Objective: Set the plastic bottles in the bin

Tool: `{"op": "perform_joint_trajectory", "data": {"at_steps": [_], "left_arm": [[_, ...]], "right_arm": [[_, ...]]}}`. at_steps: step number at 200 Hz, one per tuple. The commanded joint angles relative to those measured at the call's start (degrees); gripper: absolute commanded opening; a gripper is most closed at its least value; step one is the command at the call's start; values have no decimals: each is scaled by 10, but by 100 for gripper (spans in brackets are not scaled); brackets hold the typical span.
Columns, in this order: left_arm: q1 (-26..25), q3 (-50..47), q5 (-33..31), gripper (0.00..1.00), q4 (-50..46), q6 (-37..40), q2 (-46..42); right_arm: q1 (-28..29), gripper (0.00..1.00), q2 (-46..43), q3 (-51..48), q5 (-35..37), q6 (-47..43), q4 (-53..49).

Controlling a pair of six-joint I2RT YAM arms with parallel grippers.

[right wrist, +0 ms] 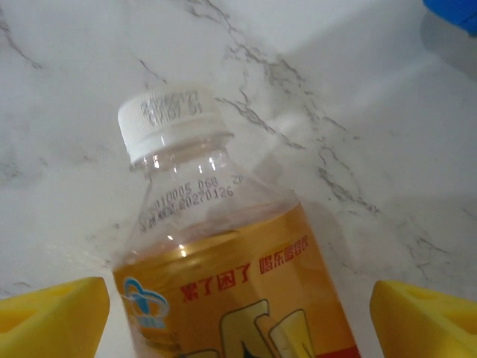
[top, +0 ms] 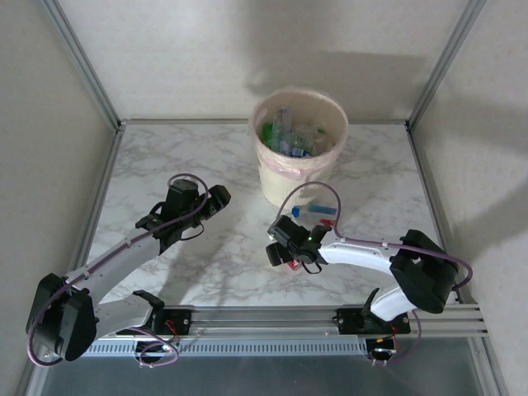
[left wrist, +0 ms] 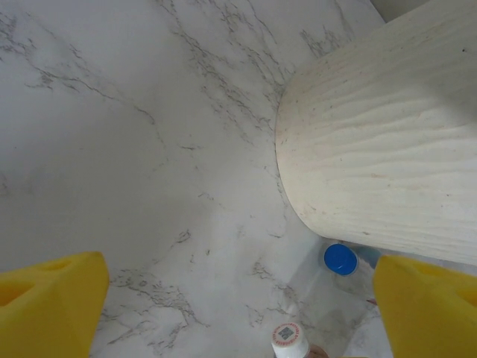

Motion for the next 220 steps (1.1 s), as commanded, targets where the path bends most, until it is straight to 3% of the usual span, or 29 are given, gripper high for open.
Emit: {"op": "perform_joint_trajectory", "data": {"at_steps": [1, 57, 108, 148, 179, 220], "left_arm": [[7, -9, 10, 91, 1, 4, -3], [12, -10, 10, 91, 1, 4, -7], [17, -8, 12, 91, 0, 6, -7], [18, -7, 18, 91, 8, 4, 6], [19, -3, 18, 91, 7, 6, 4], [20, -2, 23, 91, 9, 4, 8]], "right_arm": [[3, 85, -2, -12, 1, 24, -7], [8, 57, -6, -7, 8, 35, -5], [41, 53, -54, 52, 36, 58, -63], [58, 49, -96, 206, 114, 62, -155], [47, 49, -88, 385, 178, 41, -208], [-87, 49, -9, 633, 155, -2, -250]]}}
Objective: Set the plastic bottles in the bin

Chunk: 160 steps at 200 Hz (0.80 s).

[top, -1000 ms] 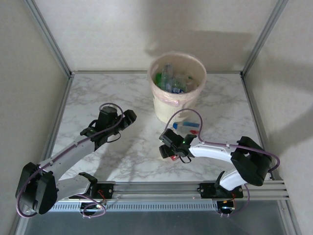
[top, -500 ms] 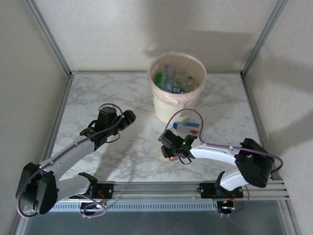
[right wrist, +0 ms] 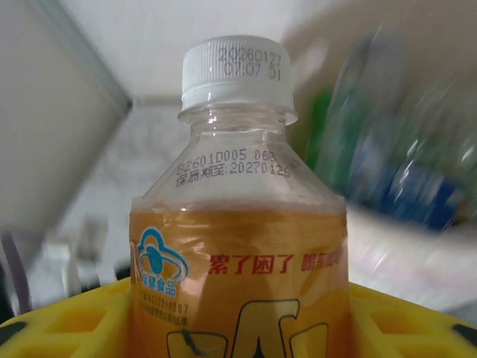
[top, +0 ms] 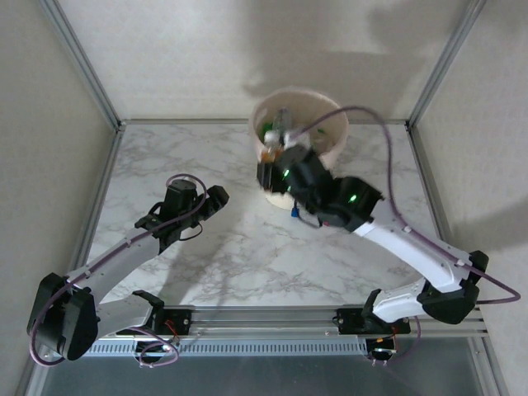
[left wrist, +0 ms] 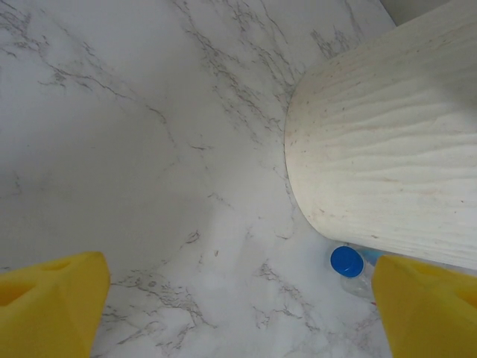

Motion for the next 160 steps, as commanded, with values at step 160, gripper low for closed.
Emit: {"op": "perform_joint_trajectory", "data": {"at_steps": [160], "left_arm": [[21, 9, 25, 91, 7, 13, 10]], "right_arm": [[-264, 84, 203, 224, 75, -49, -137]]}}
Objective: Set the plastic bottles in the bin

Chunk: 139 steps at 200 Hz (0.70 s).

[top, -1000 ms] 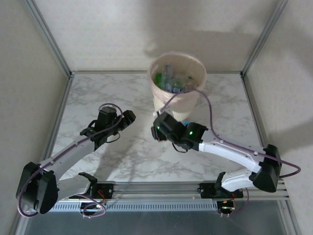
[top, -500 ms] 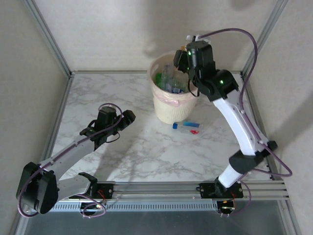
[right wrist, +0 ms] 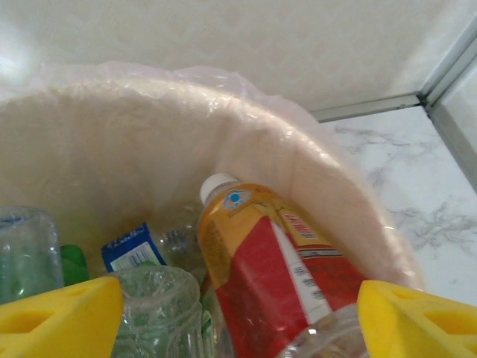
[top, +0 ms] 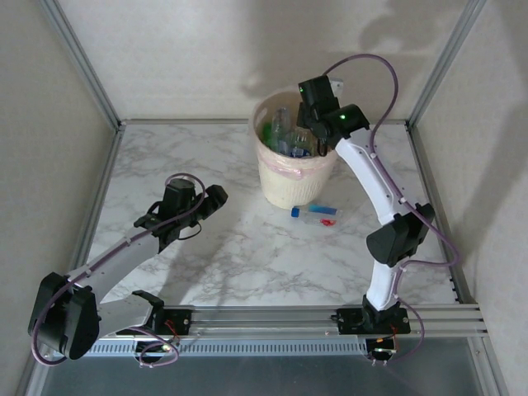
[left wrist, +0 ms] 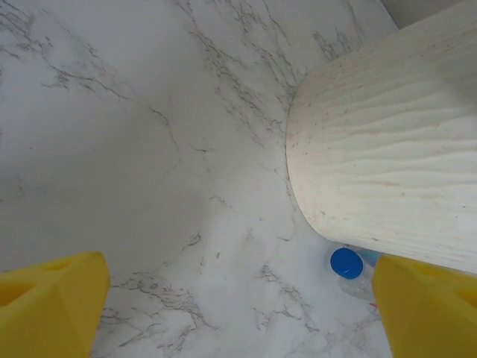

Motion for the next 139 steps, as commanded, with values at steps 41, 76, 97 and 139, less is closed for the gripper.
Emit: {"op": "perform_joint_trajectory", "data": {"at_steps": [41, 76, 97, 139], "left_arm": [[8, 10, 12, 91, 4, 8, 0], [9, 5, 12, 91, 1, 7, -4], [8, 5, 15, 91, 1, 3, -7], [9, -3, 19, 91, -2, -4, -19]], "right_arm": [[9, 83, -234, -210, 5, 74, 20], [1, 88, -401, -425, -33, 137, 44], [-48, 73, -456, -541, -93, 156, 76], [-196, 55, -473, -711, -309, 151, 232]]}}
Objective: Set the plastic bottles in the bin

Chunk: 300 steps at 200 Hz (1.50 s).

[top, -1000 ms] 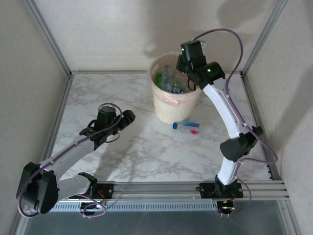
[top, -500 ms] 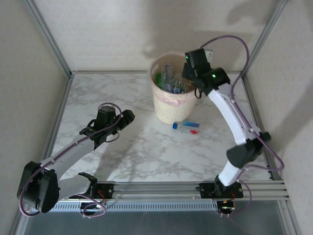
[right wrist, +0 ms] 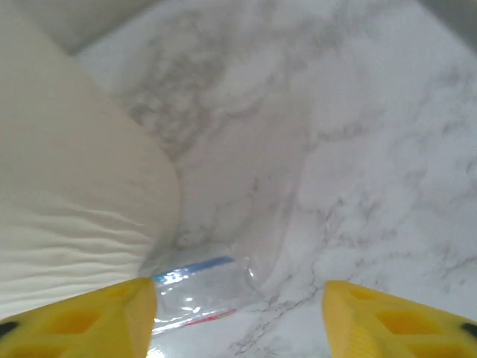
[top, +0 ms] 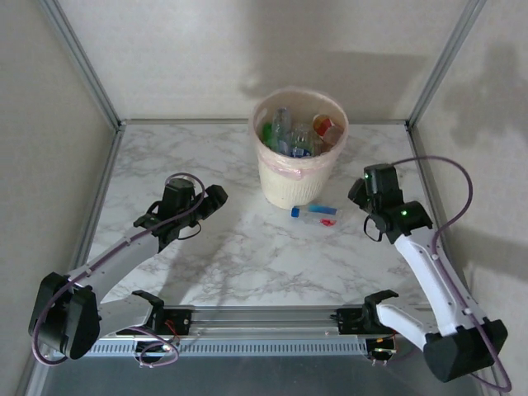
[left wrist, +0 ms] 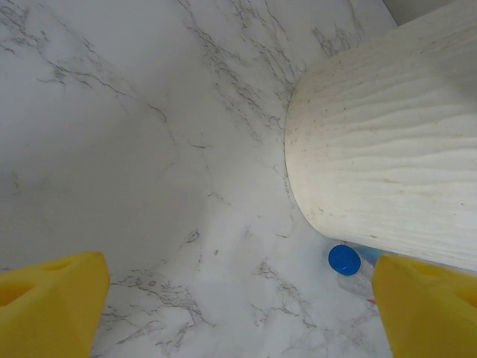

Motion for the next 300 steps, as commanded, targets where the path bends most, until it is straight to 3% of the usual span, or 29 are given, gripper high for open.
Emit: {"op": "perform_joint_trajectory", "data": {"at_steps": [1, 36, 84, 158, 228, 300], "left_arm": [[5, -4, 7, 91, -2, -3, -18], [5, -17, 6, 91, 0, -10, -29], [5, -36, 18, 91, 19, -28, -25], [5, -31, 20, 91, 31, -28, -8], [5, -21, 24, 91, 37, -31, 0], [4, -23, 22, 91, 33, -30, -6]], "right_arm": [[-60, 55, 12, -62, -155, 10, 119], [-108, 51, 87, -123, -241, 0, 245], [-113, 49, 203, -124, -262, -19, 327], [-103, 44, 262, -132, -278, -43, 323], [-34, 43, 239, -151, -252, -25, 273], [139, 44, 161, -189, -225, 89, 260]]}}
